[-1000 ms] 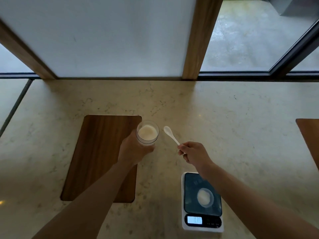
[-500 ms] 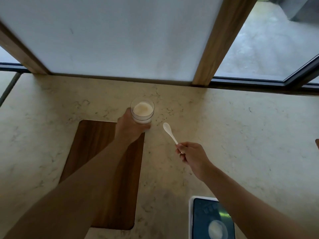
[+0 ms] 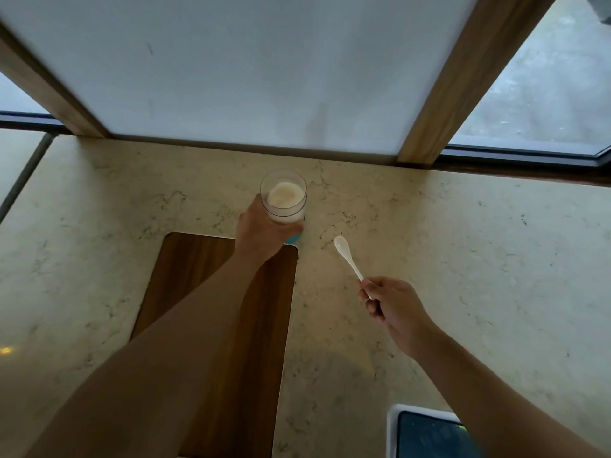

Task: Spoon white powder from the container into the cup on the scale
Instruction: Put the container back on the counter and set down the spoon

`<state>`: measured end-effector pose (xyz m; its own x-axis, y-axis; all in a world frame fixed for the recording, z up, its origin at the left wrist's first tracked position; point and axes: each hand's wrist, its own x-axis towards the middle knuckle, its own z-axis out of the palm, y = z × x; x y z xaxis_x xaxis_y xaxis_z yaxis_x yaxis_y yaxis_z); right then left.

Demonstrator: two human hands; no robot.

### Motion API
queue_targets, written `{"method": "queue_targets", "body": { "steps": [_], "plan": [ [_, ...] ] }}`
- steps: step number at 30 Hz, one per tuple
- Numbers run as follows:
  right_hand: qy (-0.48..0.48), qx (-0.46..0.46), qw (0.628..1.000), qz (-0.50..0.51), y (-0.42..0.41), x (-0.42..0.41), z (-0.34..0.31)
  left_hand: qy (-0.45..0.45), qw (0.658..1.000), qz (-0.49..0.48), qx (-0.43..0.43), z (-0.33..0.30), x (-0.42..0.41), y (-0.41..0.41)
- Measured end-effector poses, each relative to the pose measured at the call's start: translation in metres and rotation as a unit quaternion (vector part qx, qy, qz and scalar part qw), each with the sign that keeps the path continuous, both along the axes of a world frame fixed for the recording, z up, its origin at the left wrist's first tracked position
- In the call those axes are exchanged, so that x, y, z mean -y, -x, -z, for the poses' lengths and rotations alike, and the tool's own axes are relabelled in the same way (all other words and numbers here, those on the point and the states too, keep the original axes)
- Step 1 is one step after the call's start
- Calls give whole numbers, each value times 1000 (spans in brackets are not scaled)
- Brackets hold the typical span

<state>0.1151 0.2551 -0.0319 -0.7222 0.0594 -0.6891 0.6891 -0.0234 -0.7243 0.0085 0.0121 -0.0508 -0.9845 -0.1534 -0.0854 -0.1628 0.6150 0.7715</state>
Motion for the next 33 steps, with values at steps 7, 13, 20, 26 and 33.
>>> {"method": "queue_targets", "body": {
  "steps": [7,13,20,26,33],
  "plan": [
    [4,-10,1000,-2,3,-1,4,-44,999,14,4,1,4,1],
    [13,-11,1000,16,0,0,2,-80,995,33,47,-2,10,-1],
    [10,-29,999,25,-11,-8,-12,-34,996,45,75,-16,12,-29],
    [26,-36,999,21,-34,-17,-30,19,989,2,145,-36,8,-78],
    [21,-62,998,15,-80,-37,-54,20,989,21,142,-67,-17,-130]
  ]
}}
